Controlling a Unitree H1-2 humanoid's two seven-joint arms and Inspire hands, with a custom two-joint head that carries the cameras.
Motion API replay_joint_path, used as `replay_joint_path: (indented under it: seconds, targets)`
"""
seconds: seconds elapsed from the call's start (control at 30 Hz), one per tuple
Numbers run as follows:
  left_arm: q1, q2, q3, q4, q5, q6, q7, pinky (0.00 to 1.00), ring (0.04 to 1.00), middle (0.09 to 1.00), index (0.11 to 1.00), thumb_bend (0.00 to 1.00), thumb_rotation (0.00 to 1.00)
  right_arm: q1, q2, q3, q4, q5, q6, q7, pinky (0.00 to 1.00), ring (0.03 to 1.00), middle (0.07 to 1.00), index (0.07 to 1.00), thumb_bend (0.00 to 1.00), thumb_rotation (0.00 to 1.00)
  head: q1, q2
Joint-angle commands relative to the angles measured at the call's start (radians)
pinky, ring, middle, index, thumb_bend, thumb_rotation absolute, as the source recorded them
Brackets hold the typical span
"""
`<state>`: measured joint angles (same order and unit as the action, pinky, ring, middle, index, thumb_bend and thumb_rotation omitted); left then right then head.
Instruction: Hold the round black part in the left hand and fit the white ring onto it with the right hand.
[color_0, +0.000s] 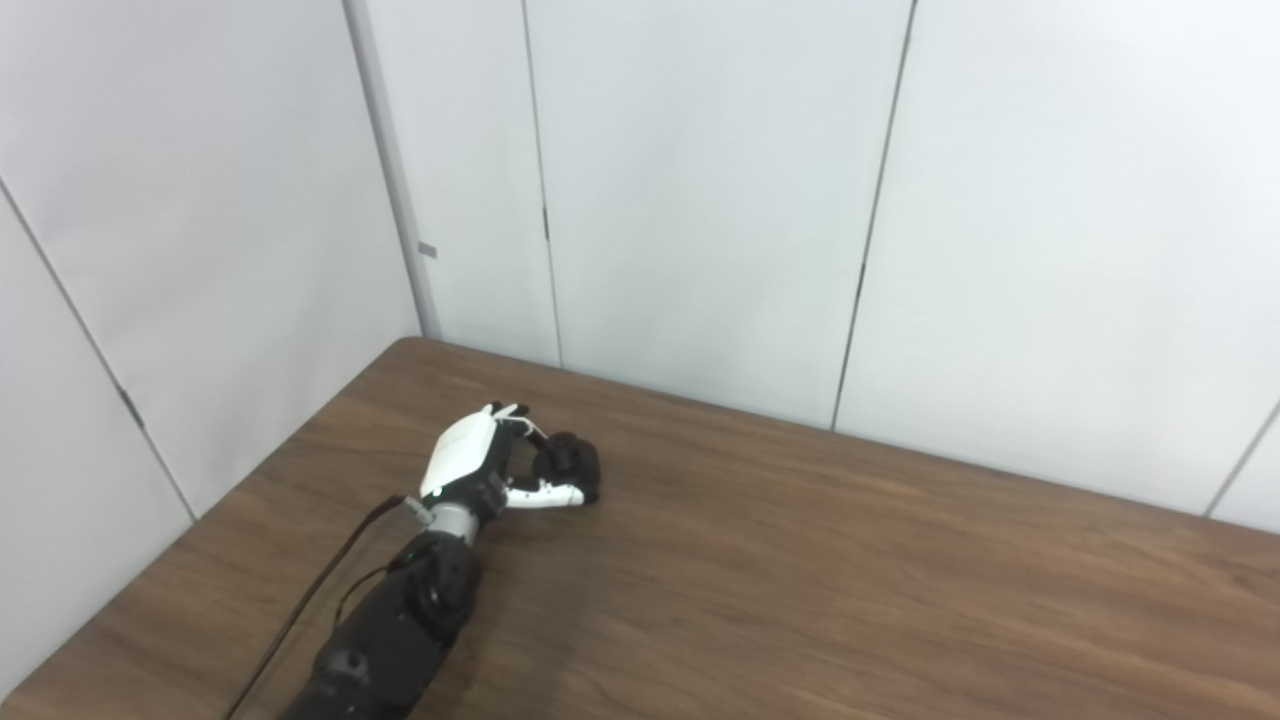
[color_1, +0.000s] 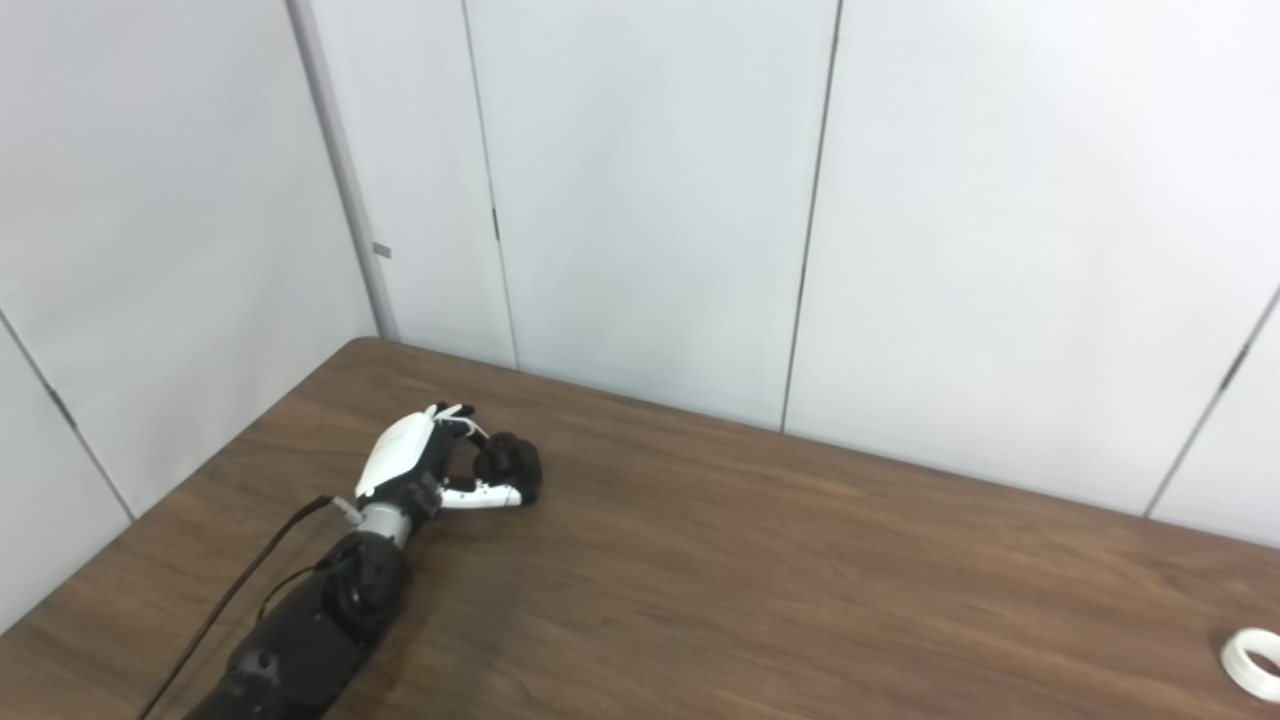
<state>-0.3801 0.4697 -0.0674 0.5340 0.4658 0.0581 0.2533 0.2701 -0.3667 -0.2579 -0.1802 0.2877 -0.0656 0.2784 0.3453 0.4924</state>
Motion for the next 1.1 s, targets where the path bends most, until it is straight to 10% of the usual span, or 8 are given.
replay_joint_path:
  seconds: [0.0, 0.67, 1.07]
  targets:
    - [0.003, 0.010, -0.014, -0.019, 0.007, -0.030, -0.009, 1.00, 1.000, 0.913, 0.481, 0.52, 0.04, -0.013, -0.004, -0.003, -0.019, -0.010, -0.026, -0.011, 1.00, 1.000, 1.000, 0.916, 0.67, 0.80, -0.005, 0.001]
    - [0.151, -0.065, -0.066, -0.377, -0.036, -0.096, -0.182, 1.00, 1.000, 0.920, 0.481, 0.52, 0.04, -0.142, -0.018, -0.052, -0.038, -0.137, -0.034, -0.118, 0.84, 0.966, 0.982, 0.855, 0.89, 0.79, -0.145, 0.014]
    - [0.201, -0.100, -0.114, -0.543, -0.046, -0.092, -0.321, 1.00, 1.000, 0.914, 0.481, 0.51, 0.04, -0.289, -0.085, -0.087, -0.155, -0.311, 0.168, -0.204, 0.94, 1.000, 1.000, 0.840, 0.89, 0.61, -0.361, 0.047]
